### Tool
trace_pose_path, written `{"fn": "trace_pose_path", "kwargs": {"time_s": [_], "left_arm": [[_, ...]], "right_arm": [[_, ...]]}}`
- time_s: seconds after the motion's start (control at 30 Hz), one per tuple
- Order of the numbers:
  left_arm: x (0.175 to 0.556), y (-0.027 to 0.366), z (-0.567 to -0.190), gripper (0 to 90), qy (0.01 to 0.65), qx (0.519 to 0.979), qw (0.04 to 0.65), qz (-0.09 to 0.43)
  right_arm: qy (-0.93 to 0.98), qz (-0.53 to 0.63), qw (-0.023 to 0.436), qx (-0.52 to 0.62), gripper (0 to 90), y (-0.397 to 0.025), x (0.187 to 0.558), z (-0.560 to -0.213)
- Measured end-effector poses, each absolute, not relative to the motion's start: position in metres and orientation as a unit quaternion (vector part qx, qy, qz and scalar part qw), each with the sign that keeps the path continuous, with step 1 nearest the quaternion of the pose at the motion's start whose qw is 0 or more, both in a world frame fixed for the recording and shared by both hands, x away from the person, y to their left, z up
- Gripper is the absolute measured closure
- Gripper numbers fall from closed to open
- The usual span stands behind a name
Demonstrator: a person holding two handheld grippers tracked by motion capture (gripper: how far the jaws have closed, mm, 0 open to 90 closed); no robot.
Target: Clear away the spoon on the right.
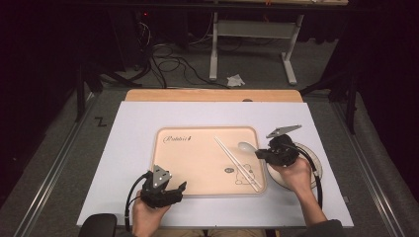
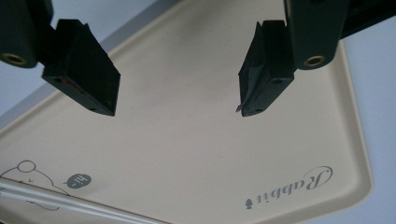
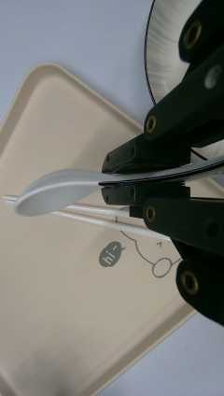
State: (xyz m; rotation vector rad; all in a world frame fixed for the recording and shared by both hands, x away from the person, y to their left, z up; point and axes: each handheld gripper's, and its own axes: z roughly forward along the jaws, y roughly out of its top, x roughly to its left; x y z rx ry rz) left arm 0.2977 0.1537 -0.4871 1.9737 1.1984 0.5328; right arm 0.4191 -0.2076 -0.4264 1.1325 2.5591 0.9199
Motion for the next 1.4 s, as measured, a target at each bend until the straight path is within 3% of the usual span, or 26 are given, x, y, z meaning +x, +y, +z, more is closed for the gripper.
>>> {"fn": "trace_pose_path", "kwargs": {"time_s": [1.4], "left_arm": [[0.33,0.122,-0.487,29.8,0.413,0.807,0.385,0.174]], "right_arm": [[0.86,0.206,0.129,0.449,85.1,-0.16,0.447,-0.445]]}}
